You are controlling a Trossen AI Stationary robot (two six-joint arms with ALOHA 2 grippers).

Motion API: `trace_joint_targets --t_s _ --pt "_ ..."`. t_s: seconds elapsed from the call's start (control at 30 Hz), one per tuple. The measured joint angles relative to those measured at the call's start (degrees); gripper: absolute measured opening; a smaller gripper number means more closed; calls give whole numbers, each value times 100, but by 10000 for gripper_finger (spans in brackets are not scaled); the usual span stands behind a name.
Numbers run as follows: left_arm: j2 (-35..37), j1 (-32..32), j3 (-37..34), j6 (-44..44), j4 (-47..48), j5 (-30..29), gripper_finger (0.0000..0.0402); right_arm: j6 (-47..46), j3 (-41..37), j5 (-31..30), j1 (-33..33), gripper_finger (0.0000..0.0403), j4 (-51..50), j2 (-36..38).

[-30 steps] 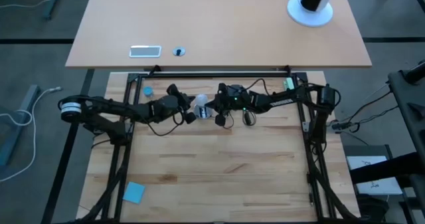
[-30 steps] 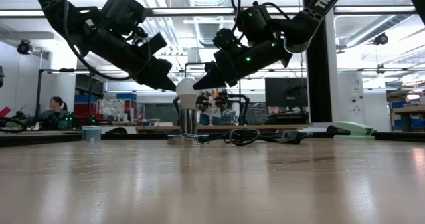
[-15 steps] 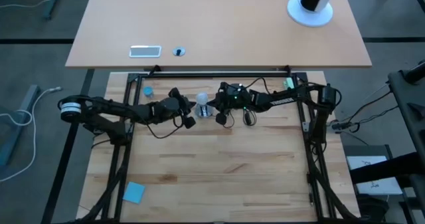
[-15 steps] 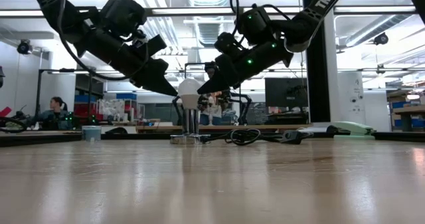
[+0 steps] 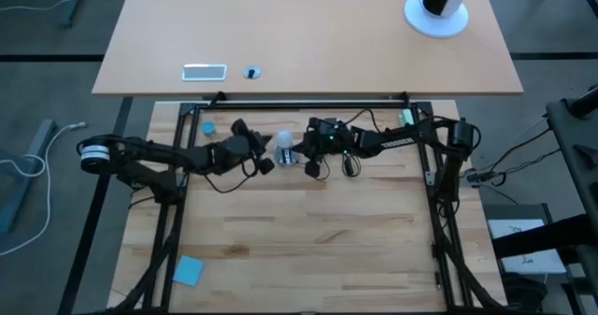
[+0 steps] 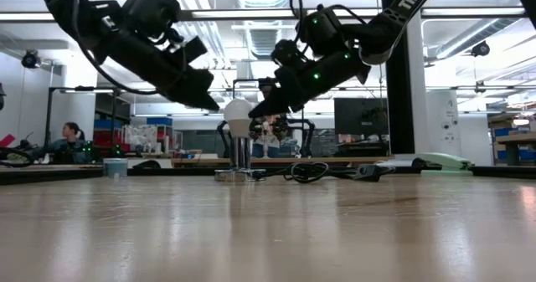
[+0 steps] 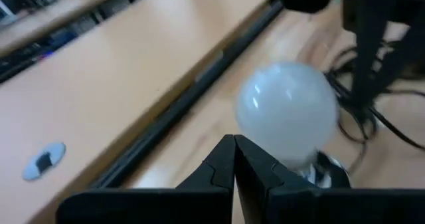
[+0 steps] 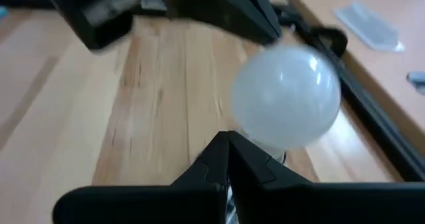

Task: Screw lightbulb
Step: Remove the lightbulb from the lamp

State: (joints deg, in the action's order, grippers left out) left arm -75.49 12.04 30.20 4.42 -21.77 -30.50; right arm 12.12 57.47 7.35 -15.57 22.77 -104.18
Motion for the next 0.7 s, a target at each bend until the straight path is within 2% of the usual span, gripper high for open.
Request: trace_joint_targets --t_s 0.2,0.37,0.7 --pt "-140 124 0 133 -255 0 0 -4 0 2 -30 2 281 3" --pt "-161 121 0 59 -311 265 0 15 0 -150 -59 2 143 2" --pt "-161 120 0 18 -245 271 0 5 0 -85 -94 2 -11 4"
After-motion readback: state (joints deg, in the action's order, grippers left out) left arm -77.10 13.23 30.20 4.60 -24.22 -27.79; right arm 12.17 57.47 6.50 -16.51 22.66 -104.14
